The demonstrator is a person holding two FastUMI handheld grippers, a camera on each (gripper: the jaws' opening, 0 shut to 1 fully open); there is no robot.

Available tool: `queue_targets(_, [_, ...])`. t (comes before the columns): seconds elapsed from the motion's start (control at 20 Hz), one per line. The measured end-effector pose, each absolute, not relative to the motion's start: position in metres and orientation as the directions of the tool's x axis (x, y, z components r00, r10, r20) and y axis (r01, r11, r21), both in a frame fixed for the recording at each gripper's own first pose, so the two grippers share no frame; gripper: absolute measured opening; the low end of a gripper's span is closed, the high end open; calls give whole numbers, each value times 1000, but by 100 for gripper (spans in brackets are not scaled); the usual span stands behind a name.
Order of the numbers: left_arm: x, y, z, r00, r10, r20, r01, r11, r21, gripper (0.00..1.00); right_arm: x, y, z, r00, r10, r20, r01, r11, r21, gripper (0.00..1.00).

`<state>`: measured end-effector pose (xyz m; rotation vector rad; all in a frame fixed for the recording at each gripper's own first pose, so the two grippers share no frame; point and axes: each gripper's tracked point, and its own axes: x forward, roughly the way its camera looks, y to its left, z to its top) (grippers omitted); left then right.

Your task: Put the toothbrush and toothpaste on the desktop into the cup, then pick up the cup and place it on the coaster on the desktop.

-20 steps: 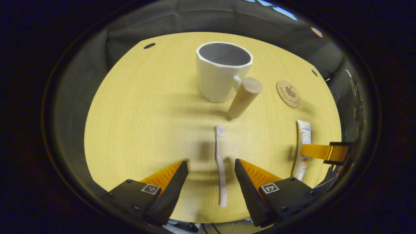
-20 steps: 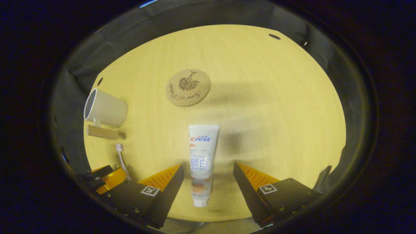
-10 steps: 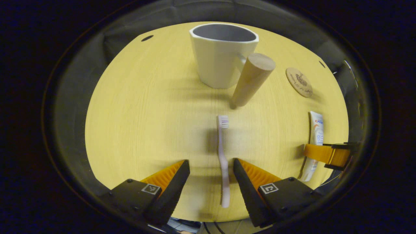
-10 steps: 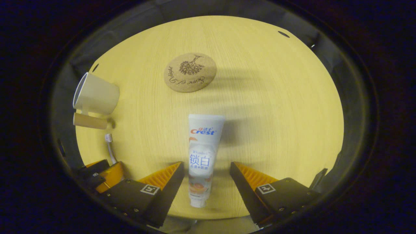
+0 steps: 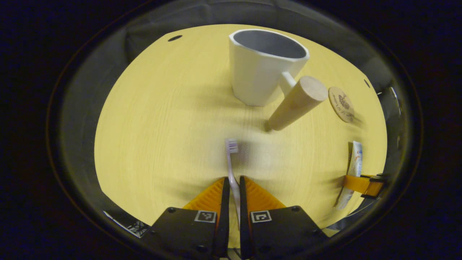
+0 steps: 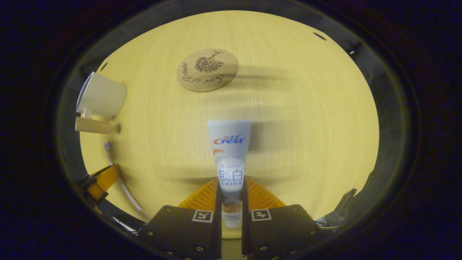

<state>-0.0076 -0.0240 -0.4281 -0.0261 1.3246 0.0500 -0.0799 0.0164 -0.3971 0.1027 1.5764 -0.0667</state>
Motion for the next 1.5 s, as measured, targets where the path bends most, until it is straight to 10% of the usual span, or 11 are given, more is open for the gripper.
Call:
queue_targets(0.15, [-1,-22,-424,251,33,-967,-62,998,18,8,-76,15,-399,19,41,-999,114,992,43,14])
queue_targets(0.9, [47,37,-318,440,-69,-895,-284,935,-212,8,-93,9,-374,61,145,-988,162,975,153,14])
queue_targets(1.5, [211,19,-207,724,-160,-671,-97,939,-329,8,-108,8,-362,97,191,-977,238,949,209,14])
